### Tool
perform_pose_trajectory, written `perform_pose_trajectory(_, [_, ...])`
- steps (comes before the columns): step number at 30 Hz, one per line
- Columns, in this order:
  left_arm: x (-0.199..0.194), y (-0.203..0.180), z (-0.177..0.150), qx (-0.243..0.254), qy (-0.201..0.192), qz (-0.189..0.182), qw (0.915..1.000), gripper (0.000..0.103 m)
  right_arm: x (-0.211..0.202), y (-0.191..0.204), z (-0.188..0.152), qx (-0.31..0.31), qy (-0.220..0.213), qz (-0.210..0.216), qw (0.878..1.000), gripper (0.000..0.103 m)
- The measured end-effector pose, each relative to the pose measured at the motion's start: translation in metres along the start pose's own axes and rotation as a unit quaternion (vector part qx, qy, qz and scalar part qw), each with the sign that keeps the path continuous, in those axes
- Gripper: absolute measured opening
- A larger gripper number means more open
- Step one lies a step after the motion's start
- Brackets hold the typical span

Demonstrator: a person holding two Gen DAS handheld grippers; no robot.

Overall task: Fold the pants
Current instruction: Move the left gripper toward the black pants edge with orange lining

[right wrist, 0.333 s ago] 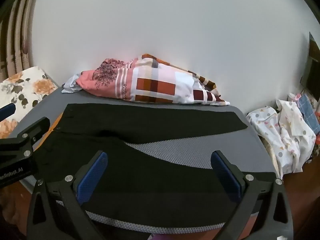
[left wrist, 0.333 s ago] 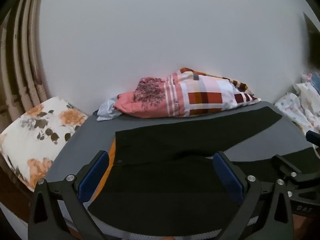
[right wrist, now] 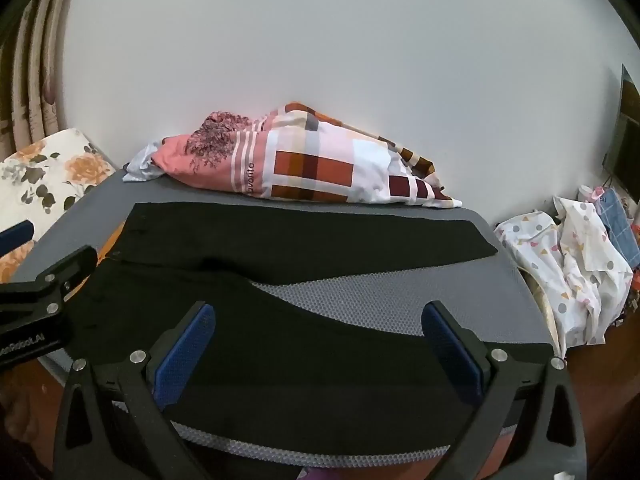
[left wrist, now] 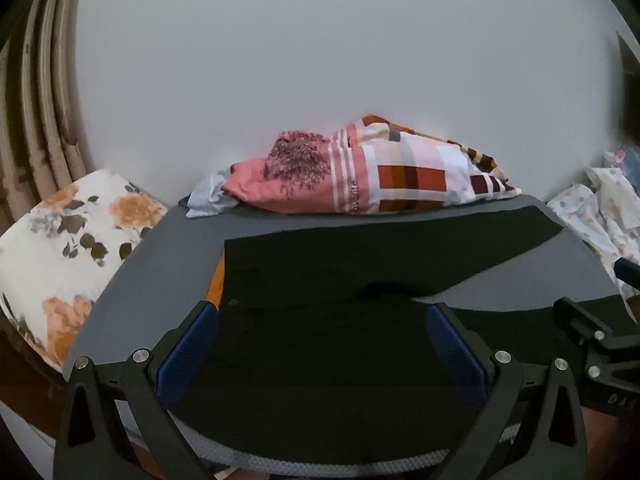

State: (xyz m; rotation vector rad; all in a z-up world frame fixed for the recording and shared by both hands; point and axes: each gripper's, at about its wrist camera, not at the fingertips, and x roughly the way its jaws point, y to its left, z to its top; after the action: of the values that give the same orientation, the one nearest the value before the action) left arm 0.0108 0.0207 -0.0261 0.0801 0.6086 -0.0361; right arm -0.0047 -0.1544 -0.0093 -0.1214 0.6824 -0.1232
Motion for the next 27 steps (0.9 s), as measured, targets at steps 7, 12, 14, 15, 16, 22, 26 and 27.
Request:
perform_pose_trajectory(7, [0.018, 0.004, -0.004, 0.029, -0.013, -0.003, 0.9995, 0.103, 0.024, -0.021, -0.008, 0.024, 0.029, 0.016, 0.999, 0.102])
perform_pose_trajectory(12, [0.048, 0.022, -0.001, 0.018, 0.031, 0.014, 0.9993, 0.102, 0.037, -0.019, -0.007, 0.022, 0.042, 0.019, 0.999, 0.102])
perform_pose_trajectory(14, [0.059, 0.029, -0.001, 0.018, 0.045, 0.018, 0.9987, 0.102, 0.041, -0.016, -0.008, 0.018, 0.047, 0.019, 0.999, 0.102])
perform_pose_trajectory(15, [0.064, 0.032, -0.001, 0.019, 0.051, 0.018, 0.9984, 0.102, 0.044, -0.015, -0.008, 0.016, 0.05, 0.021, 0.998, 0.102])
perform_pose_trajectory(16, [0.069, 0.035, 0.0, 0.023, 0.056, 0.021, 0.998, 0.102, 0.046, -0.014, -0.008, 0.015, 0.053, 0.022, 0.998, 0.102])
perform_pose_trajectory(22, [0.094, 0.048, 0.004, 0.053, 0.064, 0.044, 0.9956, 0.102, 0.063, -0.004, -0.01, 0.006, 0.073, 0.027, 0.997, 0.102])
perform_pose_trajectory(26, [0.111, 0.054, 0.01, 0.062, 0.071, 0.05, 0.9942, 0.102, 0.077, 0.002, -0.01, -0.002, 0.087, 0.031, 0.996, 0.102])
perform_pose_trajectory(27, [0.117, 0.058, 0.01, 0.064, 0.075, 0.044, 0.9942, 0.102, 0.08, 0.003, -0.011, -0.003, 0.09, 0.032, 0.995, 0.102])
